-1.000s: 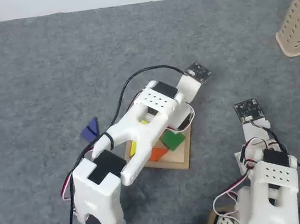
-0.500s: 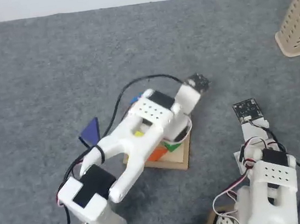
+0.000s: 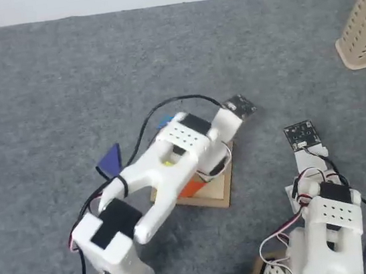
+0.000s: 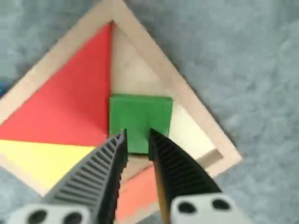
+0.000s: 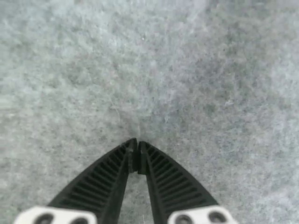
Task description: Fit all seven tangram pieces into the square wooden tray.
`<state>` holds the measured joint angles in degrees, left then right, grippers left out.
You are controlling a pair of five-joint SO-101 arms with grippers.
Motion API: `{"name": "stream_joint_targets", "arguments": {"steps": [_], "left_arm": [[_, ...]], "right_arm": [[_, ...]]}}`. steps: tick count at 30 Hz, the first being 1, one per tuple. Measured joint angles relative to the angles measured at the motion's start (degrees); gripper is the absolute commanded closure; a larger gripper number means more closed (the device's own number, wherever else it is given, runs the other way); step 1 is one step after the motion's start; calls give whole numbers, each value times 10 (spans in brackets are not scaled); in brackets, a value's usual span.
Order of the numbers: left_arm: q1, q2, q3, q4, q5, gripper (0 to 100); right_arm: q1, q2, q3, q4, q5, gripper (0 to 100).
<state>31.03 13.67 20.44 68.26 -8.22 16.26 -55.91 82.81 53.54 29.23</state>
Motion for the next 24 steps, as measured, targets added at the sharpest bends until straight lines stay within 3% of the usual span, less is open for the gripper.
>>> {"name": "stream_joint_targets", "arguments": {"steps": [7, 15, 19, 24], "left_arm": [[-45, 16, -26, 16, -21, 927], [-43, 11, -25, 20, -25, 927], [-45, -40, -21, 59, -27, 927], [-106, -167, 22, 78, -27, 924]], "right_arm": [[0, 0, 0, 0, 0, 992], [0, 0, 0, 0, 0, 992], [0, 0, 0, 0, 0, 992], [0, 0, 0, 0, 0, 992]]}}
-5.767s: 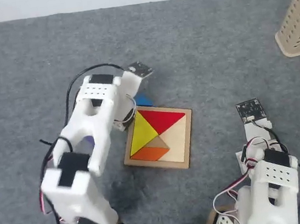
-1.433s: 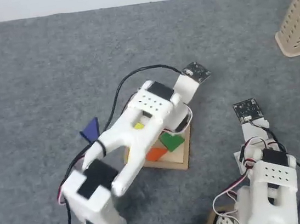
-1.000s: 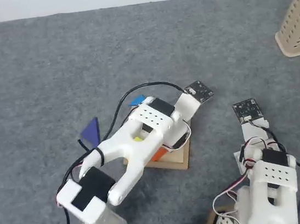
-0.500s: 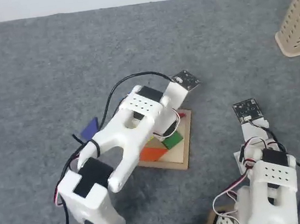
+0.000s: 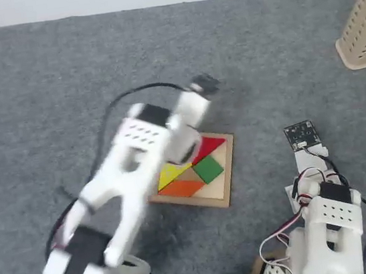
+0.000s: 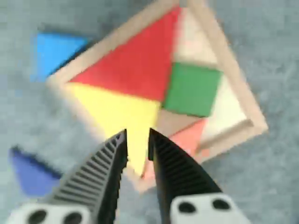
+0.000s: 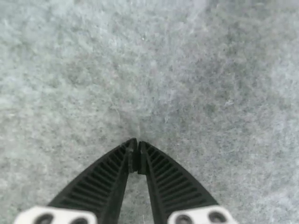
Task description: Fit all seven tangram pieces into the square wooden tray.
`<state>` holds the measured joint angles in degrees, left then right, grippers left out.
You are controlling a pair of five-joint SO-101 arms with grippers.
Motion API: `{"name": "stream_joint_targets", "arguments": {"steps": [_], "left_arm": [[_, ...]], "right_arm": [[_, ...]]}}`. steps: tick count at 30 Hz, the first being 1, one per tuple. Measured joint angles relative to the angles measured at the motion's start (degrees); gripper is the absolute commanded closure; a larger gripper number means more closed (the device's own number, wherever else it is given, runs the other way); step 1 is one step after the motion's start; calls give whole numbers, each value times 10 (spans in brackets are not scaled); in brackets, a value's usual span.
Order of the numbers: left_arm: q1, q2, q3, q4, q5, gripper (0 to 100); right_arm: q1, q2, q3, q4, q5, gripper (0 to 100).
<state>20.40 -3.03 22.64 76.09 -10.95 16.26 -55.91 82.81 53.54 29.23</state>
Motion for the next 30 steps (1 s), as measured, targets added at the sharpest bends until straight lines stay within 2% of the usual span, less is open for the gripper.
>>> {"name": "stream_joint_targets", "arguments": {"steps": [6, 12, 17, 24, 30], "left_arm": [[-132, -107, 47, -13, 0, 921], [-274, -119, 142, -84, 2, 831], [-370, -119, 197, -134, -18, 823], [-393, -119, 199, -145, -33, 768], [-393, -88, 175, -145, -19, 768]], "right_arm": [[0, 0, 0, 0, 0, 992], [0, 0, 0, 0, 0, 992], [0, 0, 0, 0, 0, 992], [0, 0, 0, 0, 0, 992], [0, 0, 0, 0, 4, 992]]}}
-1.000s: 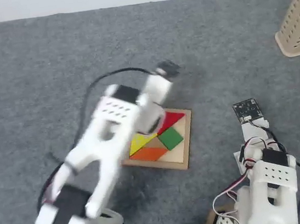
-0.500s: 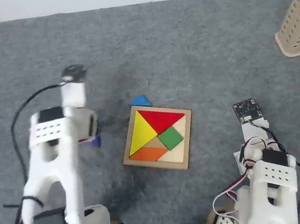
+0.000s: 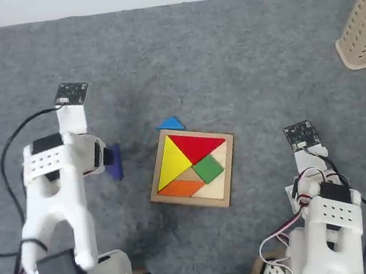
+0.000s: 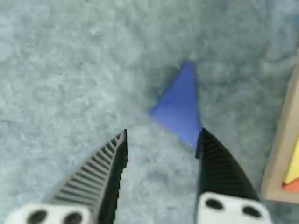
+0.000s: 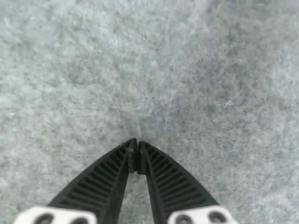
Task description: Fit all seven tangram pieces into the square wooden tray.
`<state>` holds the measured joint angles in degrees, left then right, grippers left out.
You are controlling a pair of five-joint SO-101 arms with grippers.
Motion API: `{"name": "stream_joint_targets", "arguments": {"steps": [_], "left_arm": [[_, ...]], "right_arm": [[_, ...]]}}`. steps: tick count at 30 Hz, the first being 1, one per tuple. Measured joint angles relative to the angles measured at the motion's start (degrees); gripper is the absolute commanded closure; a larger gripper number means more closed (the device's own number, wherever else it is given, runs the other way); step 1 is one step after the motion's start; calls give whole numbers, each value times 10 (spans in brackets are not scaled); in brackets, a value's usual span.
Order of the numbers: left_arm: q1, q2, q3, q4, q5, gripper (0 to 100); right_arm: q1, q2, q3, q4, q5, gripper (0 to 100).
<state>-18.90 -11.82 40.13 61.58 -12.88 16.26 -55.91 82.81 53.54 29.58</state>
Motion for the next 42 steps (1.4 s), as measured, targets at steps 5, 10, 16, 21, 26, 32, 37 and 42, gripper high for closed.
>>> {"name": "stream_joint_targets", "arguments": {"steps": [5, 10, 16, 21, 26, 32, 37, 42], "left_arm": [[0, 125, -81, 25, 15, 768], [11, 226, -149, 47, 20, 768], [13, 292, -200, 50, 30, 769], [25, 309, -217, 54, 30, 785], [47, 313, -219, 54, 30, 814], [62, 313, -232, 74, 30, 849], [78, 298, -246, 113, 33, 845], [106, 223, -247, 154, 31, 821]], "right_arm": [[0, 0, 0, 0, 0, 992], [0, 0, 0, 0, 0, 992], [0, 0, 0, 0, 0, 992], [0, 0, 0, 0, 0, 992], [0, 0, 0, 0, 0, 992], [0, 0, 0, 0, 0, 992], [0, 0, 0, 0, 0, 992], [0, 0, 0, 0, 0, 992]]}}
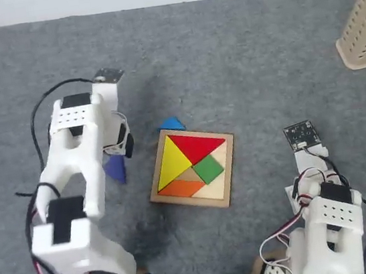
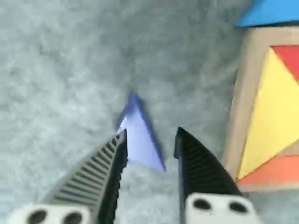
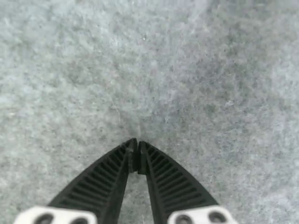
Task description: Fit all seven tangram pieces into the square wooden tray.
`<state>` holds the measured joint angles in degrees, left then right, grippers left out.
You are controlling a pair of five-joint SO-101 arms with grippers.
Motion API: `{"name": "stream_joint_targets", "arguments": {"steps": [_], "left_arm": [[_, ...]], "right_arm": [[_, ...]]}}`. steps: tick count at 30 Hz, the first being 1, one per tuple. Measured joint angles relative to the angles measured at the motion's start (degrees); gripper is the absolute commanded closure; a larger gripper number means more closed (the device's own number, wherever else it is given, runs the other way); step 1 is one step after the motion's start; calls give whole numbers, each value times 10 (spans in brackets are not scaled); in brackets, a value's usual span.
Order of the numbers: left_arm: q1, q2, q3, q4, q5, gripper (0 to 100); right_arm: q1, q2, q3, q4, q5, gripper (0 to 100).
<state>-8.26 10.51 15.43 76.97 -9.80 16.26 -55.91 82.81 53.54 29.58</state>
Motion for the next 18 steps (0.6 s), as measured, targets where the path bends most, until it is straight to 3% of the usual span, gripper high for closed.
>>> {"name": "stream_joint_targets", "arguments": {"steps": [6, 18], "left_arm": [[-25, -42, 33, 11, 11, 819], [-56, -43, 142, -100, 10, 821]], "right_arm": [[0, 0, 0, 0, 0, 992], [0, 0, 0, 0, 2, 992]]}}
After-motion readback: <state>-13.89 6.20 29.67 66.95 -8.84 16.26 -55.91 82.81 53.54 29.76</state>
